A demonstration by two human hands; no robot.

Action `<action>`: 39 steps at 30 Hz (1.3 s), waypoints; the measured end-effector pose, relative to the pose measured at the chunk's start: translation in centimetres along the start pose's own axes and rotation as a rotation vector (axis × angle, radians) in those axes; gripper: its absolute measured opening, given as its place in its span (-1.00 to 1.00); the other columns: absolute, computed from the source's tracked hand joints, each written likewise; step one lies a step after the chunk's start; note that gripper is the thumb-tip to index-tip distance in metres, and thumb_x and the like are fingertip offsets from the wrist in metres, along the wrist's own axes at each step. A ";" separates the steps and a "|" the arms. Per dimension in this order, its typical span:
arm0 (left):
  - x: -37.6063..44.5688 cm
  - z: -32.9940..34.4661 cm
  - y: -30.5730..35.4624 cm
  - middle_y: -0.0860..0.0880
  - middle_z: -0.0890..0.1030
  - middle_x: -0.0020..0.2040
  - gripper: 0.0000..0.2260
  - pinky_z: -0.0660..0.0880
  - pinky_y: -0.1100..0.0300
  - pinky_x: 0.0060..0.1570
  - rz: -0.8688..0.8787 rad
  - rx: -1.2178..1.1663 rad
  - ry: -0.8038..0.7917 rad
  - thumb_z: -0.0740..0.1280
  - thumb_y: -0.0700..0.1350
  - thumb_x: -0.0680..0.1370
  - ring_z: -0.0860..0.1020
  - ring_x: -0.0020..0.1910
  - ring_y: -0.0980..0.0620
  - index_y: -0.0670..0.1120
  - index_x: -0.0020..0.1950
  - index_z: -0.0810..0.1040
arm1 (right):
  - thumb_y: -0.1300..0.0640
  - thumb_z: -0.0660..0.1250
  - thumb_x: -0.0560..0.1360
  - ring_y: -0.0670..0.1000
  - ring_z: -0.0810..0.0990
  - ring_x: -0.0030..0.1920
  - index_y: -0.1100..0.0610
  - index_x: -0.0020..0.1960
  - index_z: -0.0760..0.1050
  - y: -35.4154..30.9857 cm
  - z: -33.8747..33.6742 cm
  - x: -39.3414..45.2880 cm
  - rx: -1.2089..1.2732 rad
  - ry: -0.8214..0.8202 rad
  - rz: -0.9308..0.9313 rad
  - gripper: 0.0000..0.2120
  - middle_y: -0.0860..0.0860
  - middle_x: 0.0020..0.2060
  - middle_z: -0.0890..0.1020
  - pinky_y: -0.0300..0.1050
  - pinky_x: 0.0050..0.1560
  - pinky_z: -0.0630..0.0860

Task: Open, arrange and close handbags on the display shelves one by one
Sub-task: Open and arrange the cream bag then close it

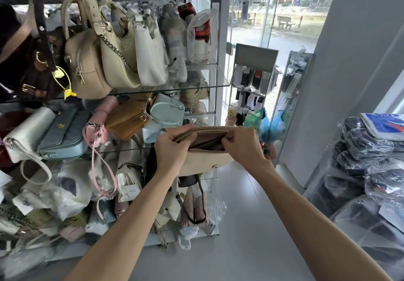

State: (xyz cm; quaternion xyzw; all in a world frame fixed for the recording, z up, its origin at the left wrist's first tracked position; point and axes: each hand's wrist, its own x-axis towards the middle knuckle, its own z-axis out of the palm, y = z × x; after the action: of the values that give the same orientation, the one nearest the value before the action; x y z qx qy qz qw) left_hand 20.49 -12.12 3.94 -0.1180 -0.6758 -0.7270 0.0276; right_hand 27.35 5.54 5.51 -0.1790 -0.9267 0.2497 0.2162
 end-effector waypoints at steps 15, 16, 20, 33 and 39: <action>-1.3 0.3 -0.1 -0.05 0.76 -0.04 -0.69 0.64 0.13 0.06 -0.095 -0.187 0.038 0.57 -0.39 0.39 0.72 0.02 -0.05 0.05 -0.17 0.77 | 0.16 0.37 0.44 0.10 0.52 -0.36 0.21 -0.35 0.63 -1.1 1.5 -0.7 -0.010 -0.025 0.076 -0.78 -0.01 -0.51 0.48 -0.12 -0.18 0.42; -1.3 0.3 -0.3 -0.08 0.76 -0.03 -0.69 0.65 0.10 0.05 -0.113 -0.204 0.052 0.57 -0.39 0.39 0.71 0.02 -0.08 0.05 -0.18 0.77 | 0.12 0.37 0.46 0.09 0.54 -0.29 0.15 -0.31 0.65 -1.6 1.5 -0.8 -0.025 -0.041 0.060 -0.79 -0.04 -0.47 0.52 -0.08 -0.07 0.43; -1.3 0.4 -0.6 -0.18 0.74 0.01 -0.69 0.64 0.08 0.02 -0.148 -0.260 0.060 0.56 -0.41 0.39 0.71 0.04 -0.13 0.04 -0.18 0.77 | 0.04 0.35 0.51 0.01 0.55 -0.23 -0.02 -0.28 0.59 -3.1 1.9 -1.4 -0.036 -0.138 -0.081 -0.80 -0.10 -0.37 0.62 -0.03 0.03 0.34; -1.2 -0.2 -0.4 -0.07 0.76 -0.02 -0.59 0.65 0.06 0.06 -0.114 -0.124 -0.057 0.51 -0.45 0.43 0.72 0.00 -0.04 0.07 -0.01 0.76 | 0.08 0.37 0.58 -0.06 0.44 -0.25 0.16 -0.05 0.69 -2.9 4.2 -2.2 0.515 -0.485 -0.091 -0.82 0.01 -0.29 0.54 -0.08 -0.15 0.36; -0.6 -0.9 -0.7 -0.06 0.75 -0.05 -0.62 0.64 0.11 0.00 -0.123 -0.077 -0.061 0.55 -0.39 0.42 0.71 0.01 -0.03 0.12 -0.06 0.75 | 0.02 0.31 0.64 -0.12 0.45 -0.36 0.02 -0.10 0.70 -2.7 3.3 -2.8 0.356 -0.463 -0.216 -0.77 -0.05 -0.35 0.60 -0.17 -0.24 0.38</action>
State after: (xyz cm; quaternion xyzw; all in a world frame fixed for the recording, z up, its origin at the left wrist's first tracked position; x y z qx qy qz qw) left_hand 20.85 -12.99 3.09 -0.0992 -0.6540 -0.7488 -0.0423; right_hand 27.53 0.82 3.55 0.0228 -0.9067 0.4178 0.0526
